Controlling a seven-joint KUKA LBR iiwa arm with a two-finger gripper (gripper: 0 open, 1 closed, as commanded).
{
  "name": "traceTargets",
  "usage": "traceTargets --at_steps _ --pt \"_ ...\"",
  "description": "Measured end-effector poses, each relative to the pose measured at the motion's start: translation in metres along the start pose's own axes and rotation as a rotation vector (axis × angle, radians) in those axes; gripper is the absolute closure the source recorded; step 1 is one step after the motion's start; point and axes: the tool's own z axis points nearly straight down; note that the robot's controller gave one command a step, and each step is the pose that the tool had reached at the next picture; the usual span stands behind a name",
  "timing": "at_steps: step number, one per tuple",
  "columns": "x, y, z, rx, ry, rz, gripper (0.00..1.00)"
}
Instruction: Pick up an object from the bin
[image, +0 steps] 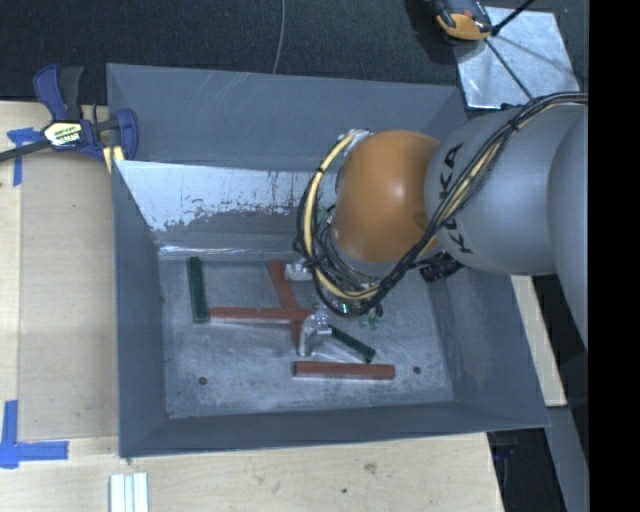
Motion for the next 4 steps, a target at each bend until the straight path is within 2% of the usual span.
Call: traceTargets --at_steps 1,2,3,4 --pt "-0.002 0.000 -0.004 -0.001 -0.008 0.002 0.00" --pt "-0.015 0.042 0.038 -0.001 -0.014 0.114 0.00" --pt "-0.032 0.061 0.061 -0.006 -0.004 0.151 0.00" --pt "-0.012 0.072 0.061 -0.003 -0.018 0.128 0.00"
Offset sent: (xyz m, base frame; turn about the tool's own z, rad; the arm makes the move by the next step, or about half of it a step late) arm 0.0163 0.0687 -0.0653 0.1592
